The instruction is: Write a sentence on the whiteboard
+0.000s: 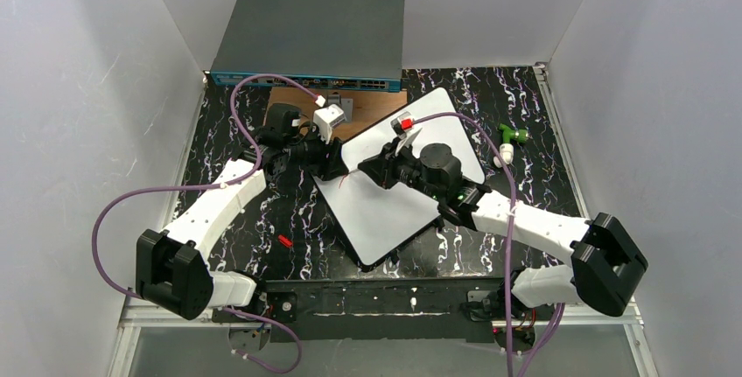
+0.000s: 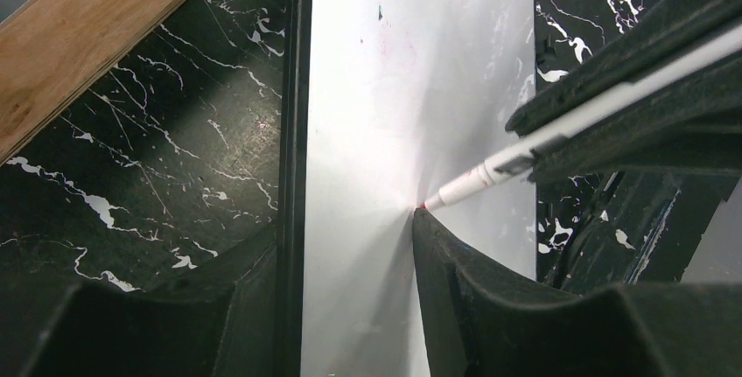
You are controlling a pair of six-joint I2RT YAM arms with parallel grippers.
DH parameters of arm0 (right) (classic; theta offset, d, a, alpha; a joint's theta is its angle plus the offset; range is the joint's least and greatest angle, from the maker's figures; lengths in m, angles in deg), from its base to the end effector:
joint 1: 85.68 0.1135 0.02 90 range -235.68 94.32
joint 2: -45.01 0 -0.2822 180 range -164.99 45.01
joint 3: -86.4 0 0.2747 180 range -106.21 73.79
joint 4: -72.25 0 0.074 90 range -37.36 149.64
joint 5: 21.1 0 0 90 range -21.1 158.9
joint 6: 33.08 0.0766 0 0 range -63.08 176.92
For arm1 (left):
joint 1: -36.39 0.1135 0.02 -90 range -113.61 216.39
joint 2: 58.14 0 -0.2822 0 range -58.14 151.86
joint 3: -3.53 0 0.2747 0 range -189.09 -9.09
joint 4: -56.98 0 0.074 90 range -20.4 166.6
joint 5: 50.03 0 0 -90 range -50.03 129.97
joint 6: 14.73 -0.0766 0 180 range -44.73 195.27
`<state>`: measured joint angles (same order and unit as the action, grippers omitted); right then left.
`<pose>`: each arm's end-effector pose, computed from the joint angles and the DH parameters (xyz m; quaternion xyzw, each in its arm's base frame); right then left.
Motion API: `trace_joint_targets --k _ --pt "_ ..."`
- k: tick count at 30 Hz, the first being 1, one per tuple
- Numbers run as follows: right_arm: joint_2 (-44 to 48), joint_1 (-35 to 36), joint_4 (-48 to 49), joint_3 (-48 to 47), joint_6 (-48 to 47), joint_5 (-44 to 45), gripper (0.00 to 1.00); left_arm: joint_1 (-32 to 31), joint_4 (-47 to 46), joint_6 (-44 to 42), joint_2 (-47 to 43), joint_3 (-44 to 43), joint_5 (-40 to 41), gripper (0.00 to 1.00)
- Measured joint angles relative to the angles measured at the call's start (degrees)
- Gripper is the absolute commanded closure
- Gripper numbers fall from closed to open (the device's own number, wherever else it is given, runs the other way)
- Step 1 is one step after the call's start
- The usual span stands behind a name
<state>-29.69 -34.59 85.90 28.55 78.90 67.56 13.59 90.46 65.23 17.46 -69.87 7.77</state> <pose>0.2240 0.2803 0.2977 -0.1904 0.7012 0.4158 0.5470 0.2949 -0.1683 0.2953 0.3631 0.7842 -0.2939 0.4084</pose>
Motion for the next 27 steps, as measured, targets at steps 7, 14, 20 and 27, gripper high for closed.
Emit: trace_joint_targets --k 7,14,20,27 --pt "3.58 -0.9 -1.42 0.11 -1.44 1.97 0.99 -0.42 0.17 -0.2 0.0 -0.37 0.17 1.0" --pt "5.73 -0.81 -1.81 0.13 -1.42 1.2 0.99 -0.63 0.26 -0.31 0.0 -0.61 0.35 1.0" --pt "5.09 0.11 -2.29 0.42 -1.2 -0.79 0.99 -0.74 0.52 -0.37 0.02 -0.79 0.48 1.0" --pt "2.64 0.42 -2.78 0.85 -0.87 -2.56 0.99 -0.74 0.55 -0.39 0.02 -0.79 0.5 1.0"
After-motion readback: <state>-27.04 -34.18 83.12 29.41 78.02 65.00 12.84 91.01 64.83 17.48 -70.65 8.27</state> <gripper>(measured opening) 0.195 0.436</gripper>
